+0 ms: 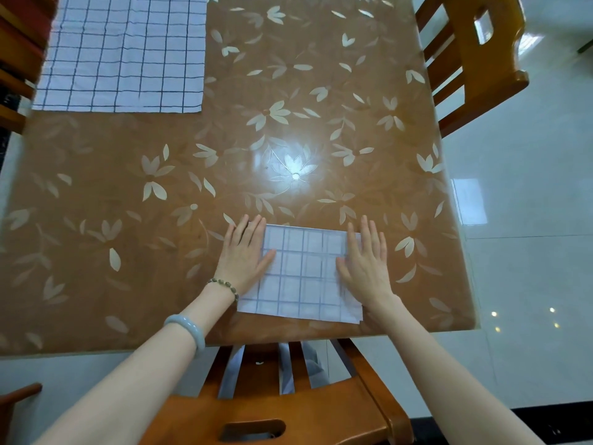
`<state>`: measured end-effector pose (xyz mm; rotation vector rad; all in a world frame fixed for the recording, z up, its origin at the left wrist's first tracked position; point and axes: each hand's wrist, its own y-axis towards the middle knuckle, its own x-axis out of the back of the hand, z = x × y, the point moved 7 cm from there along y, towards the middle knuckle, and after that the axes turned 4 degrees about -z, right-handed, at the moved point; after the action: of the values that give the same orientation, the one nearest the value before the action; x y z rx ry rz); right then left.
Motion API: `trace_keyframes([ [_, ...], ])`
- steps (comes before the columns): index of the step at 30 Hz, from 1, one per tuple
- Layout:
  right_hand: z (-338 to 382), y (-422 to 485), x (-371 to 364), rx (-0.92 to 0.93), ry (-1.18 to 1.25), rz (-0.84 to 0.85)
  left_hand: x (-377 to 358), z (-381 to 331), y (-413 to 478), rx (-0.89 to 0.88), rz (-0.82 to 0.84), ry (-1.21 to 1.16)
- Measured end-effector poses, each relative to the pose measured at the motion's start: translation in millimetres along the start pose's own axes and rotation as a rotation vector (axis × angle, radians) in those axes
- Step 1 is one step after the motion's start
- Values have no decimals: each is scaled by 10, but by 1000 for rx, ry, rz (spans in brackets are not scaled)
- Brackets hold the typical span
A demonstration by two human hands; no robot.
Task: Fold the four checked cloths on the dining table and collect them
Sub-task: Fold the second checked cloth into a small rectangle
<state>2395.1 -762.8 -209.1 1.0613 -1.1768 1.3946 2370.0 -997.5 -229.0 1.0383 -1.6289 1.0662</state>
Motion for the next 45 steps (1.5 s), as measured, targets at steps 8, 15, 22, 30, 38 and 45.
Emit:
trace_keyframes([
  [8,691,531,150,168,285,10,377,-66,541,17,174,-39],
  [15,716,661,50,114,316,177,381,-160,610,-35,205,75],
  [22,710,703,107,71,345,261,356,-59,487,-31,161,-42],
  [30,535,668,595,-98,833,346,410,343,-120,452,366,-1548],
  [38,381,347,471,-469,1282,294,105,177,-444,605,428,-1742],
  [45,288,148,292,-550,1246,172,248,381,-413,726,10,-1428],
])
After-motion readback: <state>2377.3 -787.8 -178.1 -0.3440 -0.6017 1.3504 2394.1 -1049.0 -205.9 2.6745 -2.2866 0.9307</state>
